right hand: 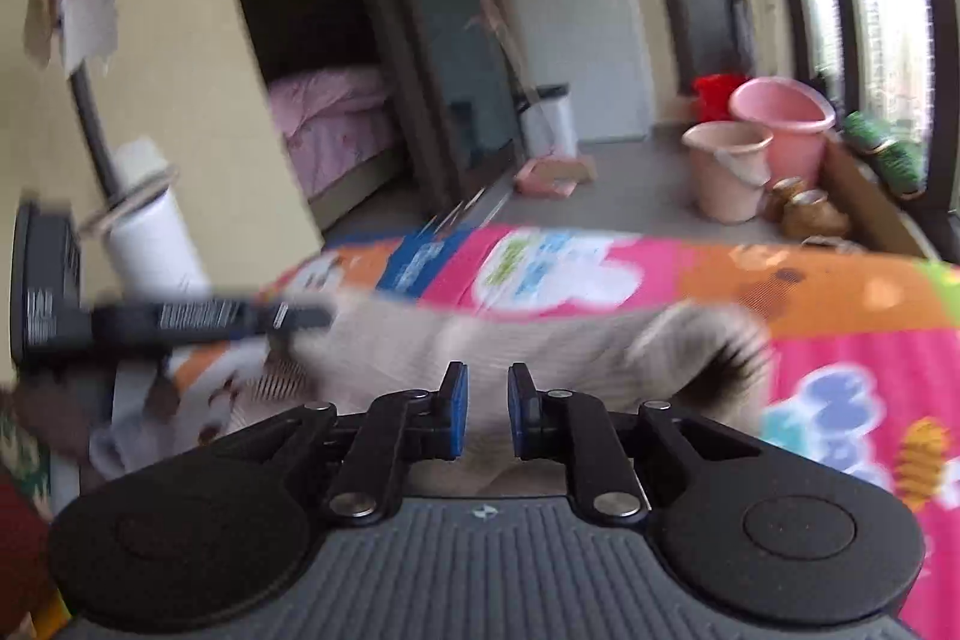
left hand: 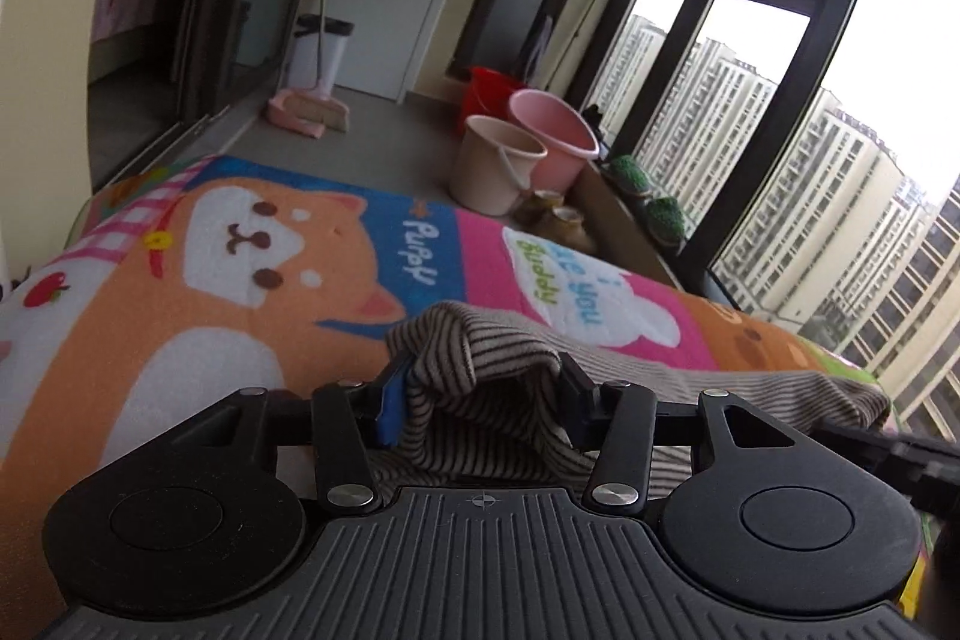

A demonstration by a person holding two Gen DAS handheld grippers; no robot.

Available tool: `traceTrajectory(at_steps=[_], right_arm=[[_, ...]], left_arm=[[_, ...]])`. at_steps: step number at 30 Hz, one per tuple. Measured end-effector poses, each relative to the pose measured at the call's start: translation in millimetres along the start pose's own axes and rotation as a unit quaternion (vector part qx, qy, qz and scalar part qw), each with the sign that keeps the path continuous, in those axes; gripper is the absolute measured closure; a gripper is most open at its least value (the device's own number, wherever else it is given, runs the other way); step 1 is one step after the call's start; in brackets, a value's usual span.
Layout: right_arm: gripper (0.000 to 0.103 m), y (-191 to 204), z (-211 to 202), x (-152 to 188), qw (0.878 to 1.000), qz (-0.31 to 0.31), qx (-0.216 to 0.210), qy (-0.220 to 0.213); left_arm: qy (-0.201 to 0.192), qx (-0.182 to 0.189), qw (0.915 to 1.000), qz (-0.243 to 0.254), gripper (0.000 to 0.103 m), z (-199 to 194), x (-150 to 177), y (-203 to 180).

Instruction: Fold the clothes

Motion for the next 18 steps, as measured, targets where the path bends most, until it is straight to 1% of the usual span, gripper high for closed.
traceTrajectory(at_steps=[2, 3, 4, 6, 7, 8, 9, 10, 11, 13, 14, 15, 16, 17, 18], right_arm=[[0.074, -15.8, -5.1, -17.3, 1.000, 0.009, 0.022, -0.018], [0.056, -22.0, -1.8, -23.5, 0.999, 0.007, 0.034, -0.018], [0.043, -28.7, 3.5, -28.1, 0.999, 0.003, 0.049, -0.014], [0.041, -45.6, 20.2, -32.2, 0.996, -0.004, 0.089, 0.004], [0.041, -57.7, 30.7, -29.0, 0.994, 0.011, 0.103, 0.023], [0.041, -68.8, 40.2, -23.2, 0.993, 0.034, 0.106, 0.043], [0.041, -76.9, 47.6, -16.4, 0.992, 0.060, 0.094, 0.057], [0.041, -80.5, 51.4, -9.5, 0.992, 0.082, 0.073, 0.061], [0.041, -82.6, 53.5, -3.3, 0.992, 0.098, 0.058, 0.061], [0.045, -85.3, 56.5, 7.4, 0.990, 0.123, 0.032, 0.057], [0.045, -84.7, 56.3, 10.7, 0.991, 0.123, 0.028, 0.051], [0.046, -84.1, 56.1, 13.9, 0.991, 0.124, 0.025, 0.045], [0.046, -83.8, 56.2, 15.9, 0.991, 0.125, 0.021, 0.041], [0.047, -83.9, 56.5, 16.6, 0.991, 0.127, 0.018, 0.039], [0.047, -84.1, 56.9, 17.3, 0.991, 0.129, 0.015, 0.037]], left_arm=[[0.004, -0.005, 1.0000, 0.005, 0.050, 2.0, 6.7, -0.1], [0.003, -0.008, 0.9999, 0.009, 0.049, 2.3, 9.1, -1.1], [0.002, -0.010, 0.9999, 0.012, 0.048, 2.3, 10.7, -1.4], [0.010, 0.001, 0.9999, 0.003, 0.048, 3.8, 13.2, 0.3], [0.012, 0.007, 0.9999, -0.002, 0.046, 4.1, 14.1, 2.0], [0.013, 0.013, 0.9998, -0.004, 0.046, 4.1, 14.6, 3.3], [0.014, 0.019, 0.9997, -0.003, 0.046, 3.8, 14.5, 4.2], [0.016, 0.028, 0.9995, -0.003, 0.045, 3.0, 13.7, 5.1], [0.020, 0.043, 0.9989, -0.006, 0.046, 0.8, 11.4, 6.1], [0.021, 0.087, 0.9958, -0.019, 0.046, -9.4, 1.5, 8.7], [0.010, 0.104, 0.9943, -0.024, 0.042, -18.6, -7.3, 9.8], [-0.007, 0.110, 0.9936, -0.024, 0.036, -28.1, -17.4, 10.7], [-0.025, 0.107, 0.9937, -0.022, 0.017, -35.5, -27.2, 11.4], [-0.039, 0.098, 0.9942, -0.022, 0.007, -39.8, -36.2, 11.8], [-0.042, 0.089, 0.9949, -0.022, 0.008, -38.8, -42.9, 11.5]])
Point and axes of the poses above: each gripper's, at about its wrist camera, not at the fingertips, and z roughly the way its jaws point, y to its left, x to its underside, the point moved 9 cm from there along z, roughly the way its jaws point, and after that the axes turned 10 degrees about y, right-handed, at the moved point
